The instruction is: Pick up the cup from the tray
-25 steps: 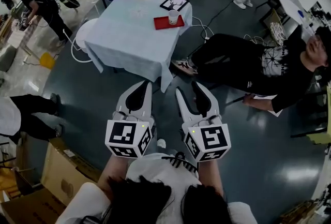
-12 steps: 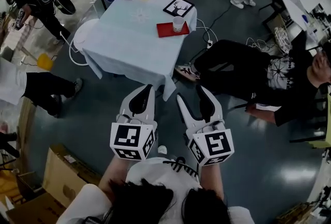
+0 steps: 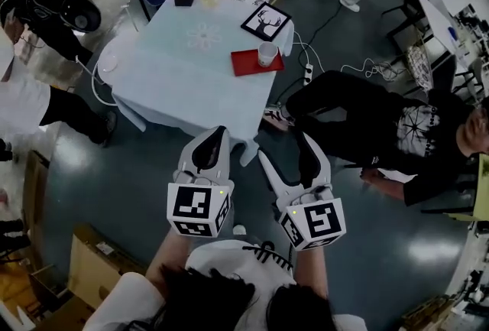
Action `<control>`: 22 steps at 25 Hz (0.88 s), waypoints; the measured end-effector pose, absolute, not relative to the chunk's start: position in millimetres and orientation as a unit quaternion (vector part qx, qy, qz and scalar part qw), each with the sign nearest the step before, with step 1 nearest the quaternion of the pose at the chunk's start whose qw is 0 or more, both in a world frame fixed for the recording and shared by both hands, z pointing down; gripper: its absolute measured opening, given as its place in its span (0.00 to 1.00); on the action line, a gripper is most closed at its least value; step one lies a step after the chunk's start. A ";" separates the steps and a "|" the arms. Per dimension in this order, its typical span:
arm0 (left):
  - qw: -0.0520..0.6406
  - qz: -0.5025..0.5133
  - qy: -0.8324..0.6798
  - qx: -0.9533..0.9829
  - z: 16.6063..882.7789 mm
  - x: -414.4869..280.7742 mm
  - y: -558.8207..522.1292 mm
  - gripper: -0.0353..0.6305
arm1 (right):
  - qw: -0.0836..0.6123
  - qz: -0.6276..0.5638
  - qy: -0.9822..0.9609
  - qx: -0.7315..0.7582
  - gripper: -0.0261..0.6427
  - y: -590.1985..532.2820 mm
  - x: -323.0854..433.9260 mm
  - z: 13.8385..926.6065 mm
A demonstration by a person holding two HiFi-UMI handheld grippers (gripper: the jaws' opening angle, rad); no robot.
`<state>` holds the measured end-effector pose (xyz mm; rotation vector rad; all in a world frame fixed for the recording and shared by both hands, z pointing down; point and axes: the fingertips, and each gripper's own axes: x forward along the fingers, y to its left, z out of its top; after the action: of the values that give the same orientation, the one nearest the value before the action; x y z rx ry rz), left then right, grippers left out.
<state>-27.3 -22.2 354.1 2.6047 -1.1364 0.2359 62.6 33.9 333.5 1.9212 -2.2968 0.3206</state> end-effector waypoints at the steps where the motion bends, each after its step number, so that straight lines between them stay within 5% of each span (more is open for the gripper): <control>1: 0.145 0.084 -0.391 0.905 354.1 -26.3 -30.8 0.05 | 0.065 0.109 -0.758 0.639 0.55 25.3 64.4 334.5; 22: 0.127 0.094 -0.340 0.927 340.4 -11.5 -151.8 0.05 | 0.054 0.097 -0.693 0.712 0.59 -96.0 103.4 331.7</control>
<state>-11.5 -151.8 340.4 2.6990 -0.9893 0.2727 103.4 -96.0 331.7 2.1633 -2.1046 0.2957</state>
